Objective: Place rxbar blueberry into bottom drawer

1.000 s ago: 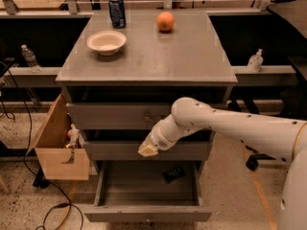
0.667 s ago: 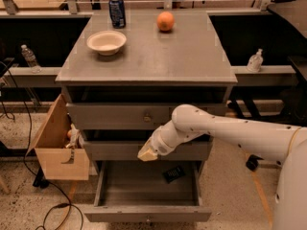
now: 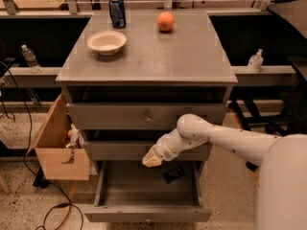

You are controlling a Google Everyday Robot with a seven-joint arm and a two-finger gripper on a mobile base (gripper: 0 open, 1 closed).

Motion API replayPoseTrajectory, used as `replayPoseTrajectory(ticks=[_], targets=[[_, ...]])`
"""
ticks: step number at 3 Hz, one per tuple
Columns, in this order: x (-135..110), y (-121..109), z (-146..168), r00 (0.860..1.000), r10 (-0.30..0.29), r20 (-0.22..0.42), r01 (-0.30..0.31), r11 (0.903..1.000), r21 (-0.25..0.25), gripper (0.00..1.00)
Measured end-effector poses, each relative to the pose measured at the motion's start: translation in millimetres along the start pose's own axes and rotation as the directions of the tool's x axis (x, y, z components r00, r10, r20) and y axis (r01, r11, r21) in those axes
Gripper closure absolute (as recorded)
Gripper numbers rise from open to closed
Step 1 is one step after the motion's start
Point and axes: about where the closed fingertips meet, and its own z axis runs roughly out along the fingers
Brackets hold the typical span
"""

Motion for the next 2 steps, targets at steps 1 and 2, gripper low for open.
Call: replayPoseTrajectory(ticks=[1,2], targets=[[5.4,-3.0,0.7,1.0,0.008,-0.005,-0.008,1.0,-0.005,1.0],[5.7,-3.2,0.6,1.0,0.008,-0.005,-0.008,0.9999,-0.005,1.0]])
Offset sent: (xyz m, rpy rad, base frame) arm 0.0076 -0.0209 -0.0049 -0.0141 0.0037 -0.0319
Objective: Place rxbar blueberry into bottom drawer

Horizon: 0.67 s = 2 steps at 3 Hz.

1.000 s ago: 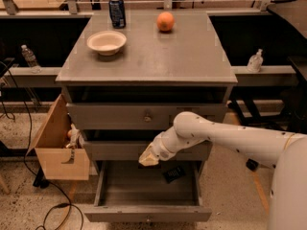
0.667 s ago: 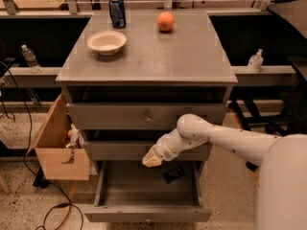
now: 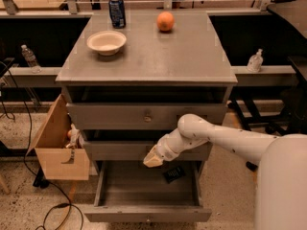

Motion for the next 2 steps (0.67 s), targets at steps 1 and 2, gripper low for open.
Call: replayPoseTrajectory(ticks=[1,2], targets=[[7.1,-1.9,-8.8,1.0,0.014,-0.006,-0.013,0.9997,0.022,1.0],[13.9,-3.3,-26.3,1.0,0.028,-0.014,-0.028,0.9978,0.06,1.0]])
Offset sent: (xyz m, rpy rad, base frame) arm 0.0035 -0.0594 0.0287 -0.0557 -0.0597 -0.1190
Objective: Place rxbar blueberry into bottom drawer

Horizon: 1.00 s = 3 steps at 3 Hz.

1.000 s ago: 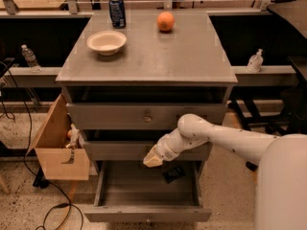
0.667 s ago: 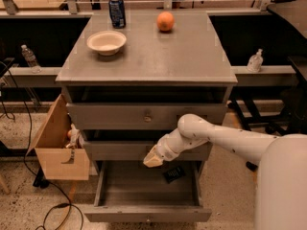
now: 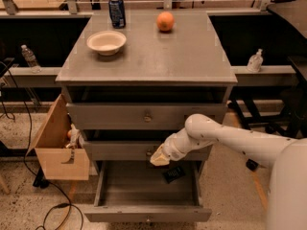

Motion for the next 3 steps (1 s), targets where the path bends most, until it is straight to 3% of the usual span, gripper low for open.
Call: replayPoseTrajectory(ticks=[2,3], targets=[[-9.4,-3.0,-55.6,0.999,-0.008,-0.044,0.01,0.9987,0.049,1.0],[-25.6,3.4,-85.1,0.995,-0.03,-0.091,0.033,0.9992,0.025,1.0]])
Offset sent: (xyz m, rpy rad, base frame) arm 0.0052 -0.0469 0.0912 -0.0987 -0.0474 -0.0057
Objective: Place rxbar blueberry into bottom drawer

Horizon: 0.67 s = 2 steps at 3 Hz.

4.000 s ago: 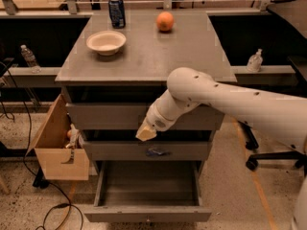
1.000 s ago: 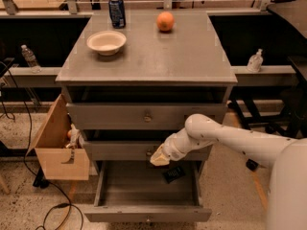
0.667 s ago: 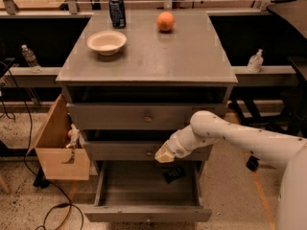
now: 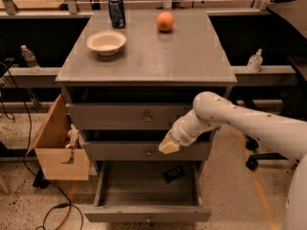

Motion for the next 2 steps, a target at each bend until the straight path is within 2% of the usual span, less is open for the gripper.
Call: replayPoseTrajectory(ticks=[1,2], targets=[[-13.4,15.2,-32.9,0.998,-0.024,-0.064,0.024,0.9997,-0.006,1.0],[-31.9,32.2,-68.4,0.991,-0.059,-0.12,0.062,0.9978,0.022,1.0]])
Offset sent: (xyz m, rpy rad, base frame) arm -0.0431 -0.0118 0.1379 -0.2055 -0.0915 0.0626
